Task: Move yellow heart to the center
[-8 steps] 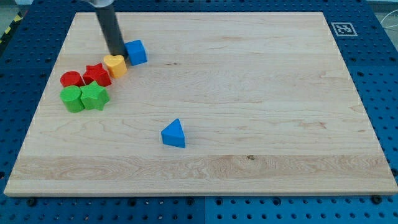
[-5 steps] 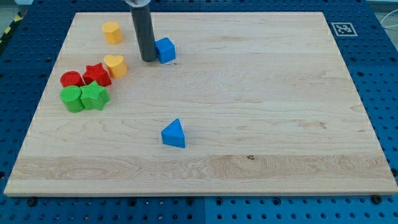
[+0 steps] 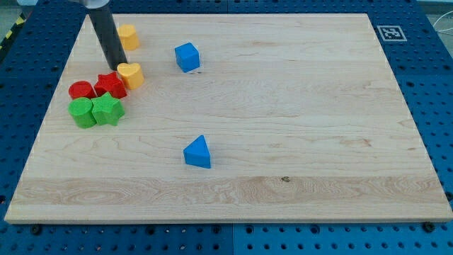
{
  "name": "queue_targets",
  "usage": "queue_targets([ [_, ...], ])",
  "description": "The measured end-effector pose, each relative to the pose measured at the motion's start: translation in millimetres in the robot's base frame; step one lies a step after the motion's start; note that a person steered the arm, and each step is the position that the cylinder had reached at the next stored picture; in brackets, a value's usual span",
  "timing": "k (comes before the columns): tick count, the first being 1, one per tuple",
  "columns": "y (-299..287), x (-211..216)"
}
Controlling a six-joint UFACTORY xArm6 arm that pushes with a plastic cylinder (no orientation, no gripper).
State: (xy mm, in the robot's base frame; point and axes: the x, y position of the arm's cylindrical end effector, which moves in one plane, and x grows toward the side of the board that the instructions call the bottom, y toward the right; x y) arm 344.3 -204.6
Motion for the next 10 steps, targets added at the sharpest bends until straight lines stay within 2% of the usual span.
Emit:
queue_targets([
  [3, 7.4, 21.3],
  [8, 132.6, 49.6],
  [10, 106.3, 32.4],
])
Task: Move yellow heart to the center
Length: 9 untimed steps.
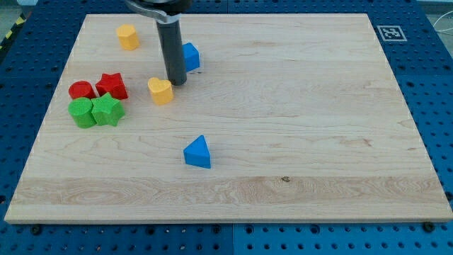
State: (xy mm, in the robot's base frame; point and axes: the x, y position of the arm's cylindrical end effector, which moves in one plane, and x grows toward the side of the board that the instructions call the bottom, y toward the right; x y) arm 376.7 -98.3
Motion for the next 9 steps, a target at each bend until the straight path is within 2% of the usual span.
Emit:
queue_targets([
  [2, -25.7, -17.2],
  [5, -56.5, -4.4],
  [7, -45.7, 46.7],
  [9, -0.7, 53.8],
])
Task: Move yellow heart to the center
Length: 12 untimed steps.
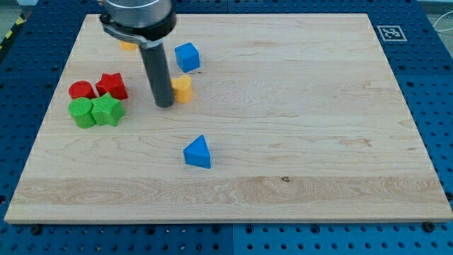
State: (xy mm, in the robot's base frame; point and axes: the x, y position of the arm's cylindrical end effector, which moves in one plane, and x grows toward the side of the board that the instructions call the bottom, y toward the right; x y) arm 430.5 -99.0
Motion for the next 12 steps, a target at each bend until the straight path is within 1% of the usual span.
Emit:
queue_targets([
  [2, 41.5, 1.6],
  [4, 42.0, 5.8],
  [5, 35.2, 20.4],
  [7, 25.5, 23.4],
  [9, 22.9, 0.0],
  [12, 6.6, -12.2],
])
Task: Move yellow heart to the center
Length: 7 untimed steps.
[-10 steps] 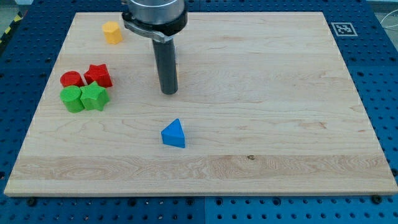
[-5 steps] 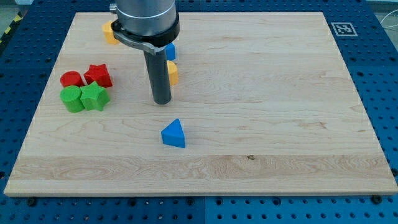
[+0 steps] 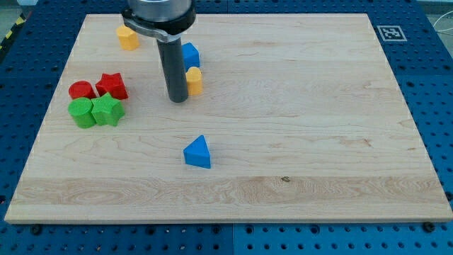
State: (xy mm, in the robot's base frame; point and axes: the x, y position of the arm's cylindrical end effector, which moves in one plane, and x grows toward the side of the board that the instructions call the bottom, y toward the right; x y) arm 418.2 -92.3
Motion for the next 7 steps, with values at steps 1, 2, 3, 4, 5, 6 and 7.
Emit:
queue_targets([
  [1, -8.5, -5.5],
  [2, -11.5, -9.2],
  [3, -12.2, -20.2],
  [4, -9.9, -37.0],
  [5, 7.8, -42.2],
  [6, 32.2, -42.6],
  [7, 57.1, -42.7],
])
